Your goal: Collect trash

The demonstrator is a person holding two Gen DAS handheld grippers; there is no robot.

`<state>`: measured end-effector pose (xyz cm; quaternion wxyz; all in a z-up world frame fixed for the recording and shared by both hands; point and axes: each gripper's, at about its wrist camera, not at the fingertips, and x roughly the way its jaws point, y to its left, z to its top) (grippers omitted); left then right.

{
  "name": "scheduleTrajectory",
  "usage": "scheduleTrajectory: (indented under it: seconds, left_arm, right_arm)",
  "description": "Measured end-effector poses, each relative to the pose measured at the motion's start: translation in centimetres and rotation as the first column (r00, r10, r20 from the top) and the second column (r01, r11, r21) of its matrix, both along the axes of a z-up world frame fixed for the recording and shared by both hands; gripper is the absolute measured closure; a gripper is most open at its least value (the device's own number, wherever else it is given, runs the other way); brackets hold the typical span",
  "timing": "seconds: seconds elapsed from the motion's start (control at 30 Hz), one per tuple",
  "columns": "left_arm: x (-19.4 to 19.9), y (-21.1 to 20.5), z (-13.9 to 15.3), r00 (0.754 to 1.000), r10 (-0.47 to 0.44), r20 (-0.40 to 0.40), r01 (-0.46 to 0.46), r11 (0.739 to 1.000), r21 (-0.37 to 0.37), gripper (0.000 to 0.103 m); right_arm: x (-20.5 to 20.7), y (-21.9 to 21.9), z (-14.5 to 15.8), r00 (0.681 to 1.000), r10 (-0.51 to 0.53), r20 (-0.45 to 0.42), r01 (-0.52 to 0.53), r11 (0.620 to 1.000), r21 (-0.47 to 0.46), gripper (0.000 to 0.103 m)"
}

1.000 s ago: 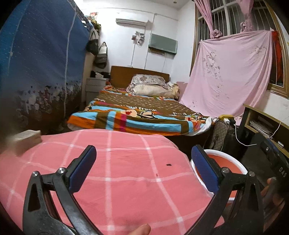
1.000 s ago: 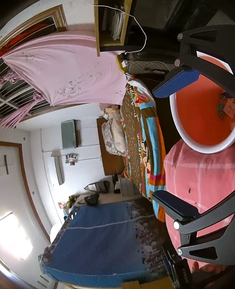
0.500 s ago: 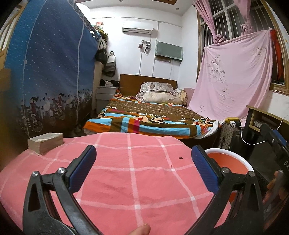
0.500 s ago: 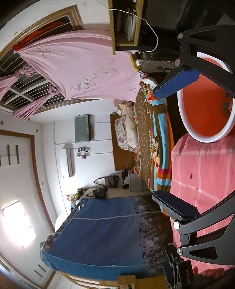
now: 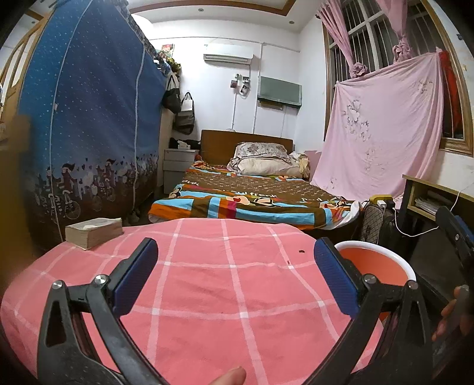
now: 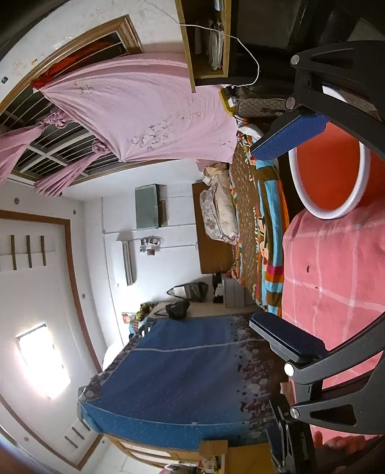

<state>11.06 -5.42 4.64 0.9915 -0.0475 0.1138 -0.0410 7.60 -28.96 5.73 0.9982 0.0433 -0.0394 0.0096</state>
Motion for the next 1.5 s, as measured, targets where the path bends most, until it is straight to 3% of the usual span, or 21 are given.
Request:
scheduleTrajectory:
  seconds: [0.53, 1.0, 1.23, 1.5]
  left_arm:
    - [-4.3, 2.6, -0.9, 1.000, 0.022, 0.001, -0.022, 0.999, 0.041, 0.011]
    - [-7.1, 4.5, -2.4, 0.999, 0.035, -0.007, -0.035, 0.999, 0.039, 0.011]
    - [-7.9, 4.9, -3.8, 0.999, 0.032, -0.041, -0.030, 0.999, 0.044, 0.011]
    - [-8.5, 5.1, -5.0, 0.997, 0.051, -0.057, -0.049, 0.998, 0.044, 0.011]
  right_arm:
    - [-3.7, 2.5, -1.0, 1.000, 0.029, -0.008, -0.029, 1.000, -0.010, 0.000]
    - [-6.4, 4.9, -2.8, 0.996, 0.026, -0.089, -0.028, 0.999, -0.025, 0.000]
    - [-6.5, 5.7, -4.2, 0.982, -0.018, -0.187, 0.011, 0.999, -0.038, 0.000]
    - [-6.8, 6.8, -4.7, 0.980, -0.017, -0.197, 0.001, 0.997, -0.083, 0.000]
